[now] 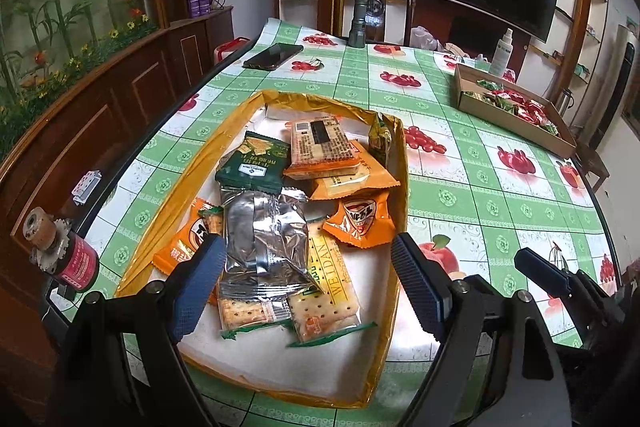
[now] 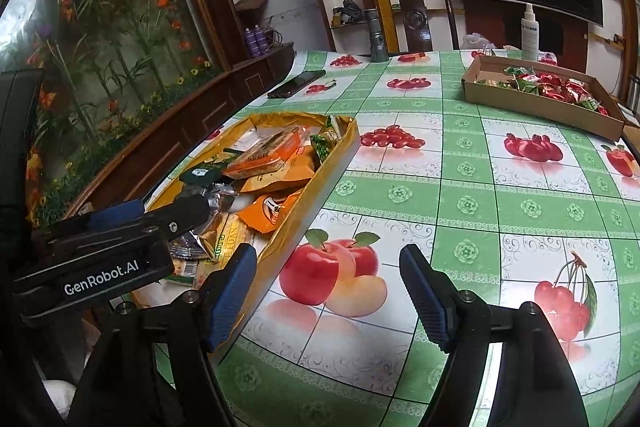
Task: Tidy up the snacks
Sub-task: 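Open both grippers and withdraw them from the filled tray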
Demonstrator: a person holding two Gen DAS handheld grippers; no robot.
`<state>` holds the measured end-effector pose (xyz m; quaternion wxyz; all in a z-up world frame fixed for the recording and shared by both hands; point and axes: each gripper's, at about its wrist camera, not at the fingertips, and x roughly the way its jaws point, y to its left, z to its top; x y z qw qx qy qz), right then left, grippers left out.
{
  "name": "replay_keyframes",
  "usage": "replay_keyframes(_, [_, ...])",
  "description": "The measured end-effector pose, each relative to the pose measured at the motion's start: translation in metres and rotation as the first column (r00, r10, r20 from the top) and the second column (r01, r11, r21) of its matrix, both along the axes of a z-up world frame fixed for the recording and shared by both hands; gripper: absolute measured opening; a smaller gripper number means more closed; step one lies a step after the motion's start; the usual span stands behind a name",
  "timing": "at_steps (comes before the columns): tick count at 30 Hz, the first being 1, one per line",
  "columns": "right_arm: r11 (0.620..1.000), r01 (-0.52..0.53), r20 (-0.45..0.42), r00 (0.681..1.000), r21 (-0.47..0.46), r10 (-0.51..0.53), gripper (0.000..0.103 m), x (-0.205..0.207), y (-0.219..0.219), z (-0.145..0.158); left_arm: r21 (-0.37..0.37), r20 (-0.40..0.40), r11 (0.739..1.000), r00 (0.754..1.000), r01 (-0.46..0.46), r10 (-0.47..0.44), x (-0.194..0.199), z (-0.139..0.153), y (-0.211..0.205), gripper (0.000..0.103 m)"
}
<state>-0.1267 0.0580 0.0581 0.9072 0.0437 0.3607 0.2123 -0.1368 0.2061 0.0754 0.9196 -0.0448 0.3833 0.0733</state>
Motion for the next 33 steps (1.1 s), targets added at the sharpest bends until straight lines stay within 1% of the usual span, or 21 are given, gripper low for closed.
replay_keyframes(14, [1.000, 0.000, -0.015, 1.000, -0.015, 0.000, 0.077, -0.002, 0.004, -0.004, -0.016, -0.015, 1.000, 1.000, 0.011, -0.012, -0.003, -0.004, 0.000, 0.085])
replay_keyframes(26, [1.000, -0.001, -0.006, 1.000, -0.023, 0.000, 0.077, -0.009, 0.005, -0.002, -0.015, 0.011, 1.000, 1.000, 0.014, -0.014, -0.014, 0.003, 0.000, 0.085])
replay_keyframes(29, [1.000, -0.001, 0.002, 1.000, -0.026, 0.001, 0.077, -0.014, 0.005, 0.001, -0.001, 0.068, 1.000, 0.998, -0.005, 0.005, -0.025, 0.013, 0.001, 0.085])
replay_keyframes(30, [1.000, -0.002, 0.007, 1.000, -0.027, 0.002, 0.077, -0.016, 0.005, 0.002, 0.025, 0.113, 0.999, 0.993, -0.027, 0.024, -0.033, 0.021, 0.001, 0.085])
replay_keyframes(32, [1.000, -0.003, 0.016, 1.000, -0.029, 0.003, 0.077, -0.020, 0.006, 0.005, 0.083, 0.224, 0.994, 0.973, -0.070, 0.050, -0.052, 0.038, -0.003, 0.085])
replay_keyframes(33, [1.000, -0.003, 0.021, 1.000, -0.030, 0.004, 0.077, -0.022, 0.006, 0.007, 0.116, 0.292, 0.989, 0.954, -0.097, 0.059, -0.065, 0.049, -0.006, 0.085])
